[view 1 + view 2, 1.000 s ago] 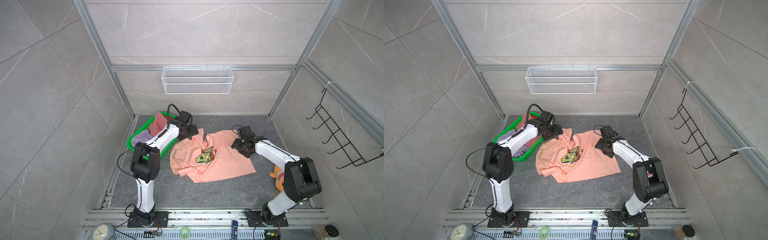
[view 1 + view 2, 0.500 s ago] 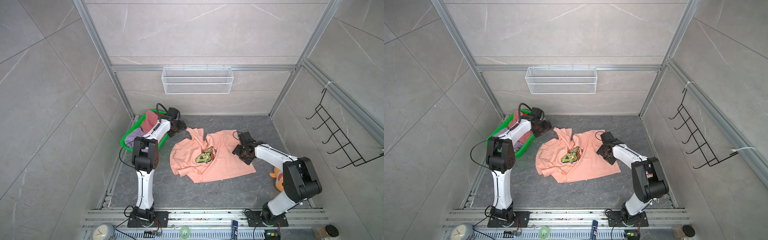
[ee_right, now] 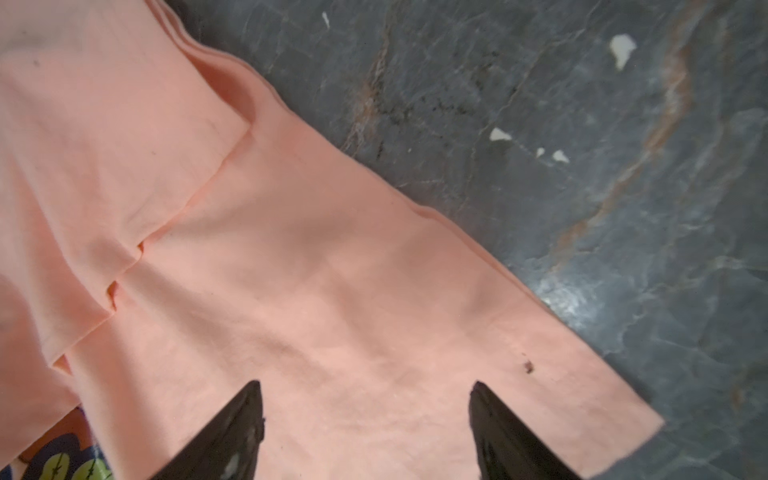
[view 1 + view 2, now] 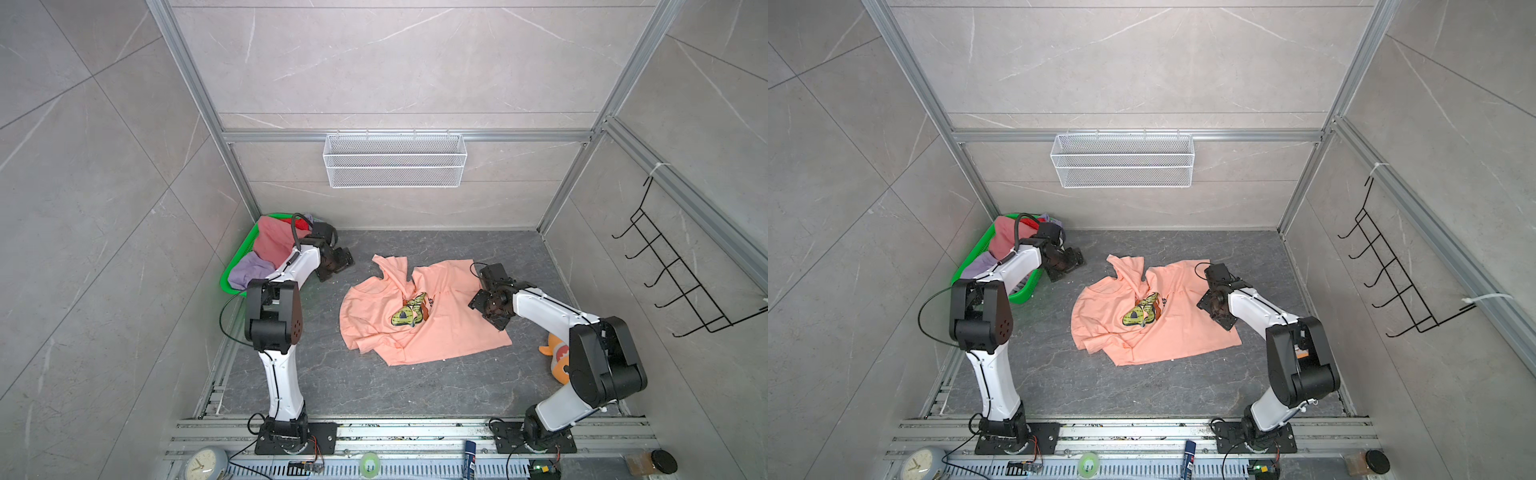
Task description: Fold and stack the t-shirts
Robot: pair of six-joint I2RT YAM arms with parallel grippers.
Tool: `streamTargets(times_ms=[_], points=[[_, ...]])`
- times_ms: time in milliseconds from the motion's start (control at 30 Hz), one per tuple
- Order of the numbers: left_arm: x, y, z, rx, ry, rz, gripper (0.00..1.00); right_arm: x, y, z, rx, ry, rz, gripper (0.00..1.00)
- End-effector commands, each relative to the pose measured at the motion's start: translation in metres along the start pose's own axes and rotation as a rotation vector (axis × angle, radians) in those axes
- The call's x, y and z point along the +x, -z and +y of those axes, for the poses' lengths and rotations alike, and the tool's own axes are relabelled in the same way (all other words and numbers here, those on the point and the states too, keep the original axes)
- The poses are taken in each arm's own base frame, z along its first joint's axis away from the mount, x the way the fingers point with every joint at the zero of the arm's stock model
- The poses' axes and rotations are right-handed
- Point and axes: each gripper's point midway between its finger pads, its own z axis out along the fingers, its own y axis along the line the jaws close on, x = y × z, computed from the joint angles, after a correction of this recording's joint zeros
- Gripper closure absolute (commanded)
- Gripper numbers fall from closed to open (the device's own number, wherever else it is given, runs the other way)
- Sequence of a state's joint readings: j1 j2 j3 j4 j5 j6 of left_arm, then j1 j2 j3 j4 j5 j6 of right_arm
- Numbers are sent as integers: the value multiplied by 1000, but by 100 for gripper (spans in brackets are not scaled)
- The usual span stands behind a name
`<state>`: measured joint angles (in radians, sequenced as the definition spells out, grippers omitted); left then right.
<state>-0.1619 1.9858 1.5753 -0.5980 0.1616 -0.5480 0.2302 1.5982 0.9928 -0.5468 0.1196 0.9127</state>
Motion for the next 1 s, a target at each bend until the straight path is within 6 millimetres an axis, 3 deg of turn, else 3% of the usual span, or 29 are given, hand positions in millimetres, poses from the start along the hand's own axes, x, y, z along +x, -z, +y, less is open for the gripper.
streamTargets(times_ms=[0,233,333,433,567,733,967], points=[[42,49,-18,59,61,22,13,-8,17,-19,28,11,-23,21],[162,91,16,-142,140,120,17,1,20,-36,-5,10,60,21],[209,95,18,-135,185,166,18,7,19,-42,-24,0,99,20],[238,91,15,-105,171,172,22,14,13,-48,-58,-17,136,20],[247,80,7,-16,166,128,24,24,12,-56,-100,-39,174,21],[238,62,6,27,125,46,24,38,12,-64,-117,-36,200,21],[233,33,-16,120,88,44,29,45,0,-67,-123,-82,214,23]])
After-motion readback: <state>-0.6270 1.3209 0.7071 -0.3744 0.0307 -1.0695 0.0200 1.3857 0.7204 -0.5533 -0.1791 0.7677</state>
